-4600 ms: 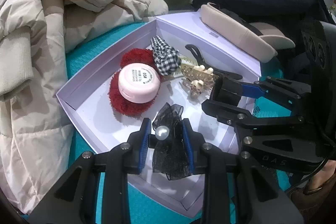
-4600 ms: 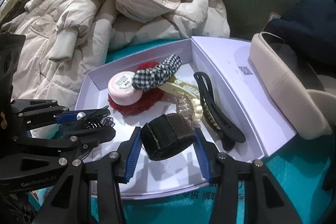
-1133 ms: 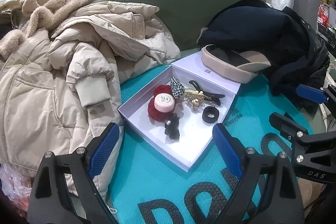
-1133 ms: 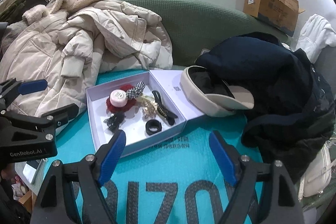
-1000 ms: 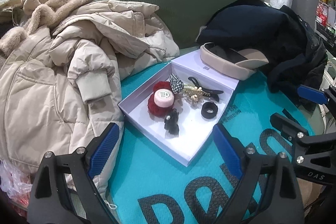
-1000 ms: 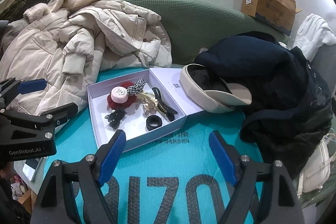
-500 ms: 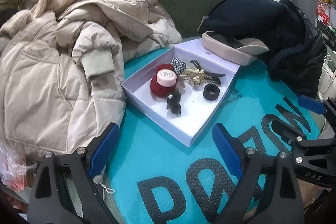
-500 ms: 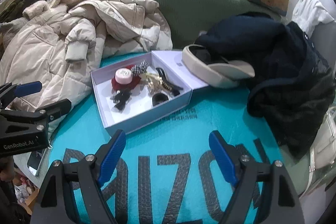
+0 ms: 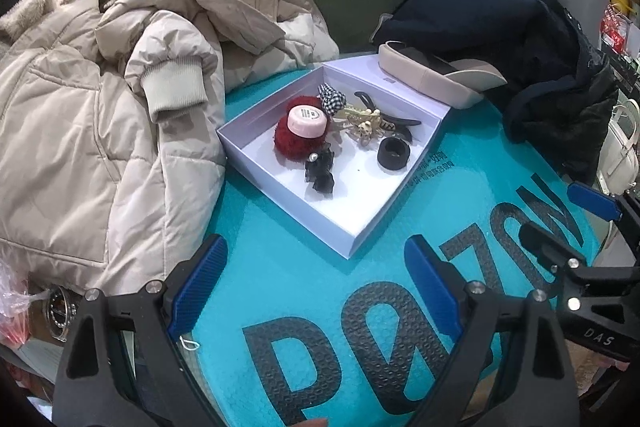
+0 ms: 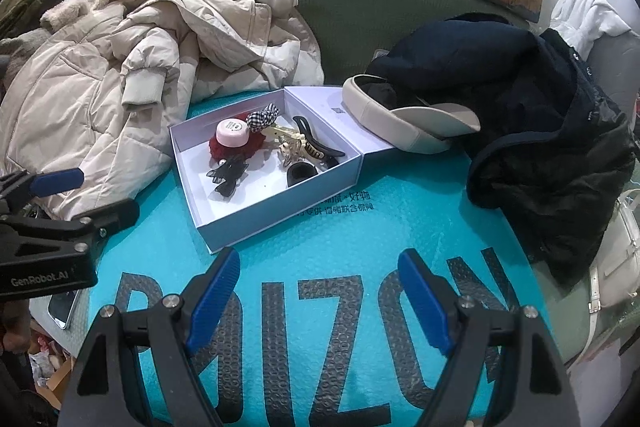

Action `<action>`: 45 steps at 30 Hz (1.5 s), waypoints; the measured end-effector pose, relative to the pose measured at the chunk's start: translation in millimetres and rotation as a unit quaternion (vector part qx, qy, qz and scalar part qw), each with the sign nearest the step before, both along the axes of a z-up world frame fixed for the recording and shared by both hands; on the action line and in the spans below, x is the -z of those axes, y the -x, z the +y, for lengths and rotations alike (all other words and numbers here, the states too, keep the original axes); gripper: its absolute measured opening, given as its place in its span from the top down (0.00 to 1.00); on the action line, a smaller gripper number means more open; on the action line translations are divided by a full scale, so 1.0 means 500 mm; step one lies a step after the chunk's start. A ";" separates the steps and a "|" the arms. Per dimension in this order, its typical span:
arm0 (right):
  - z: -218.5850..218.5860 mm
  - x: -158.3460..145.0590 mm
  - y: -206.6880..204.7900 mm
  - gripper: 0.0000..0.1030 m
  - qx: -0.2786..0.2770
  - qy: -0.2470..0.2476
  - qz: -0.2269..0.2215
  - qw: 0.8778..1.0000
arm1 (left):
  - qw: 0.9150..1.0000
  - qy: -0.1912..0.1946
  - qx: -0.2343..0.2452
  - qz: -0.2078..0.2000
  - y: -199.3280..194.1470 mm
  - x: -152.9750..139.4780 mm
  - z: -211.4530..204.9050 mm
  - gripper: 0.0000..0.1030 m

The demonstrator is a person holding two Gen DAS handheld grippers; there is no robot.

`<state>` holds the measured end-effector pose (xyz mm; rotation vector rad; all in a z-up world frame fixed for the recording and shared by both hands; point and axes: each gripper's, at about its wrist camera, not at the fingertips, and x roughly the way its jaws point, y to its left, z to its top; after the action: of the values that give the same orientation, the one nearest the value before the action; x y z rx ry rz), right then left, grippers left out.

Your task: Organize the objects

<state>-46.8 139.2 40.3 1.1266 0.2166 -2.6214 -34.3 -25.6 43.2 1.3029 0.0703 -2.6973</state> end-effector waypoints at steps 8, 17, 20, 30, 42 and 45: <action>-0.004 -0.010 -0.010 0.21 -0.005 -0.005 0.007 1.000 | 1.000 0.008 -0.007 -0.005 -0.003 0.004 -0.003 0.13; -0.010 -0.007 -0.019 0.21 -0.011 -0.010 0.009 1.000 | 1.000 0.007 0.001 -0.011 -0.007 0.009 0.001 0.13; -0.010 -0.004 -0.019 0.21 -0.012 -0.011 0.007 1.000 | 1.000 0.009 0.001 -0.011 -0.008 0.011 0.004 0.13; -0.009 -0.003 -0.022 0.21 -0.011 -0.011 0.007 1.000 | 1.000 0.010 0.004 -0.011 -0.013 0.008 0.011 0.13; -0.004 -0.006 -0.026 0.21 -0.011 -0.012 0.008 1.000 | 1.000 0.019 0.010 -0.009 -0.019 0.002 0.021 0.13; -0.002 -0.007 -0.027 0.21 -0.011 -0.012 0.008 1.000 | 1.000 0.018 0.011 -0.010 -0.019 0.002 0.021 0.13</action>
<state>-33.2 137.9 43.7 1.1045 0.2634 -2.6157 -24.8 -15.2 42.5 1.3282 0.0070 -2.6895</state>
